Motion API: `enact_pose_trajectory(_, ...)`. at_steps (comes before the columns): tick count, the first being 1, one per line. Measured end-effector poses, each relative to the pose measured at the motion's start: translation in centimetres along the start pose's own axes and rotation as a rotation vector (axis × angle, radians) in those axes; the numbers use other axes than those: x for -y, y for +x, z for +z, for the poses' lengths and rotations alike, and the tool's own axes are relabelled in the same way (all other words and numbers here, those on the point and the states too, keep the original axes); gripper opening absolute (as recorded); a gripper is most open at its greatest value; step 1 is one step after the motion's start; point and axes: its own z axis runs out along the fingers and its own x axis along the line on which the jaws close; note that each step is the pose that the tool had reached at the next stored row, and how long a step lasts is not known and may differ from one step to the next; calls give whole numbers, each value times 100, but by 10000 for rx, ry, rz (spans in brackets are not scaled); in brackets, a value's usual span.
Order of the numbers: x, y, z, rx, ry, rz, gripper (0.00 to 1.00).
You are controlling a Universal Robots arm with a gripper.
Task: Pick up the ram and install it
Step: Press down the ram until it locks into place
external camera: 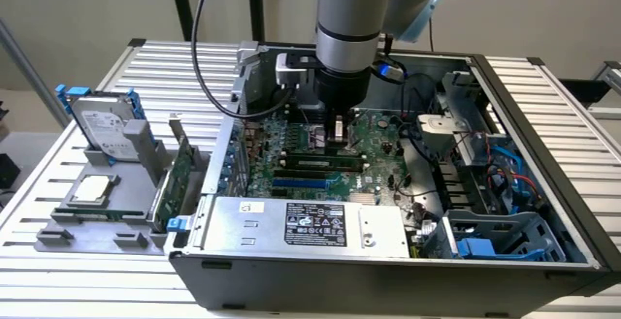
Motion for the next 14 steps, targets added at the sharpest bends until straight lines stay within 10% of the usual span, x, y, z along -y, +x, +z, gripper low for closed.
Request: enact_pose_trajectory(14,0,-1,12,-2,-5,7,0)
